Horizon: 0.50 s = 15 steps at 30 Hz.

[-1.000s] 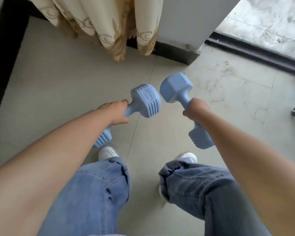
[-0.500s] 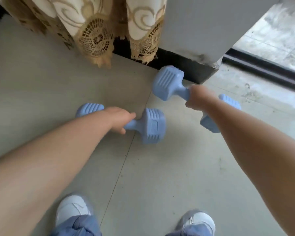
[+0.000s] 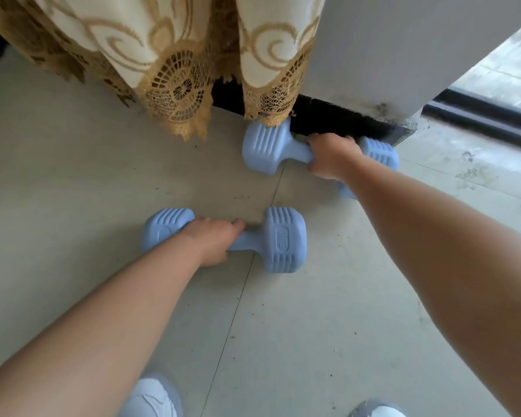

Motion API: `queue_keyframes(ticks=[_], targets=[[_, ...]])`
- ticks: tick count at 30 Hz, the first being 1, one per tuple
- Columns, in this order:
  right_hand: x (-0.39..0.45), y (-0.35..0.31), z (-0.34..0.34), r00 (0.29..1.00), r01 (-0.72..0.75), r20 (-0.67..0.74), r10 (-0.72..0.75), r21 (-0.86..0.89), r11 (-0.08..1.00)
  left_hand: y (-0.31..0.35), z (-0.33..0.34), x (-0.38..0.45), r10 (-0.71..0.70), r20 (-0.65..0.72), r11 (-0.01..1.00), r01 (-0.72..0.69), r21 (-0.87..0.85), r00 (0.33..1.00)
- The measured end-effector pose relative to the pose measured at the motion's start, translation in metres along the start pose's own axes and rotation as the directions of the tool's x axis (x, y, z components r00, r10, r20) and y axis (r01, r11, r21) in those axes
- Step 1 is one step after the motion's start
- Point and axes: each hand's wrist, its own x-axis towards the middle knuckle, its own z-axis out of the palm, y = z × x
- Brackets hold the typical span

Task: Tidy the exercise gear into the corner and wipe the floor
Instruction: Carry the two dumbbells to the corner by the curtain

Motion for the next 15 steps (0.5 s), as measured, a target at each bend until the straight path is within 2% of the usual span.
queue_keyframes(ticks=[5,11,15], targets=[[0.016,-0.006,-0.002,1.000,0.014,0.004,-0.014,-0.006,1.000,-0.005,-0.001,0.002,0.005,-0.035,1.000,-0.005,-0.006,0.999],[0.016,-0.007,0.000,0.998,0.053,-0.029,-0.055,-0.088,0.995,-0.001,0.003,0.002,0.045,-0.086,0.993,-0.035,0.113,0.995],[0.014,-0.008,0.002,0.998,0.032,-0.061,-0.034,-0.033,0.999,0.001,0.001,0.003,0.039,-0.075,0.988,-0.027,0.153,0.996]])
